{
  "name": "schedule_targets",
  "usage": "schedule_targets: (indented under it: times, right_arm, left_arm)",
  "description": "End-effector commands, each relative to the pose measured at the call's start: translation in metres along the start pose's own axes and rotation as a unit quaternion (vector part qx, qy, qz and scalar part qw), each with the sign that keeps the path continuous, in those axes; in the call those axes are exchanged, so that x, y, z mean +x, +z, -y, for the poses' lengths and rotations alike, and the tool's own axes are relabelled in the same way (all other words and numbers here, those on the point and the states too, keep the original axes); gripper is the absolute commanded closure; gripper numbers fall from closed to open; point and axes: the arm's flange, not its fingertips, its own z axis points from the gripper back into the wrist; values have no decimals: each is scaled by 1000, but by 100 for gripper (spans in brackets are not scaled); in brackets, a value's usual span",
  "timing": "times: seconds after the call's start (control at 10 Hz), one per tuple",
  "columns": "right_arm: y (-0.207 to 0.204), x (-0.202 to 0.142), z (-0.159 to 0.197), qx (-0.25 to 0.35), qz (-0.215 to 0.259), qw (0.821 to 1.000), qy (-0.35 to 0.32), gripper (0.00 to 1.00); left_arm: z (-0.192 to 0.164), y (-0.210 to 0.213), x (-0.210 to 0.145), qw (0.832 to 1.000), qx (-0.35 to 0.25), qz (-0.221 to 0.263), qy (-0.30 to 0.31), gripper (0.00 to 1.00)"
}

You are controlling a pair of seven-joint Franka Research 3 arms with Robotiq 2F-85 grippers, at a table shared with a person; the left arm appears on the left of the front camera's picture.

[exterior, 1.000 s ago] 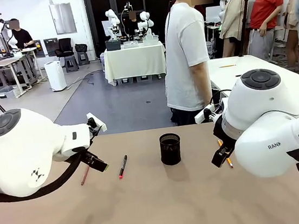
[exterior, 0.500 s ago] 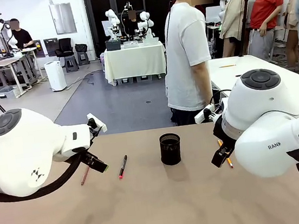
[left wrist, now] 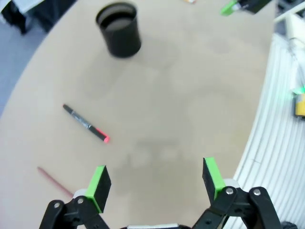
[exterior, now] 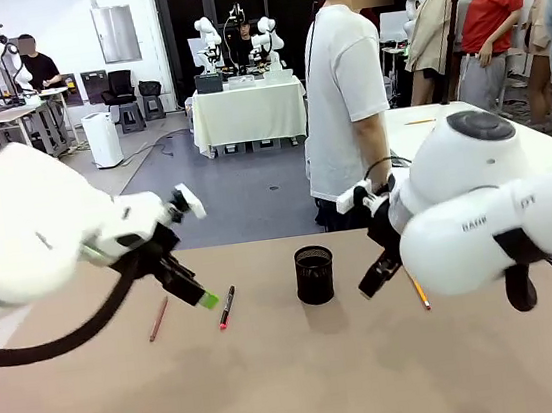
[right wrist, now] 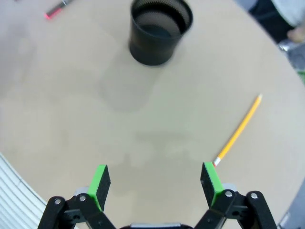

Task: Place the pens into the pen holder.
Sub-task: Pick up a writing instrument from the table and place it into the Pen holder.

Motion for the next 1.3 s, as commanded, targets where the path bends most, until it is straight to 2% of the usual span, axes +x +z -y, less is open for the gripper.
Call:
schedule_targets:
  times: [0.0,0.1,0.2,0.3,0.5,0.6,0.8,1.0,1.1,1.2]
  right_arm:
    - [42,7,26,77,51,996,13,0]
    - [64,13,40,101,80,991,22,0]
    - [84,17,53,131,86,987,26,0]
    - [97,19,69,137,91,986,34,0]
    - [117,20,104,180,111,977,36,0]
    - [124,19,121,189,116,975,31,0]
    - [138,11,152,184,146,971,35,0]
    - [137,5,164,169,168,971,24,0]
    - [144,5,153,174,140,975,21,0]
    - [144,5,153,174,140,975,21,0]
  left_arm:
    - [-36,35,-12,998,-54,43,-8,0]
    - [-42,55,-13,995,-56,73,-42,0]
    - [-49,71,-13,994,-38,93,-52,0]
    - [-58,82,-16,993,-18,103,-54,0]
    - [-77,102,-24,989,-22,134,-60,0]
    - [-91,113,-30,987,-31,151,-42,0]
    - [-100,127,-36,989,7,143,-33,0]
    - [-97,136,-32,989,29,141,-44,0]
    - [-101,134,-40,990,9,140,-25,0]
    - [-101,134,-40,990,9,140,-25,0]
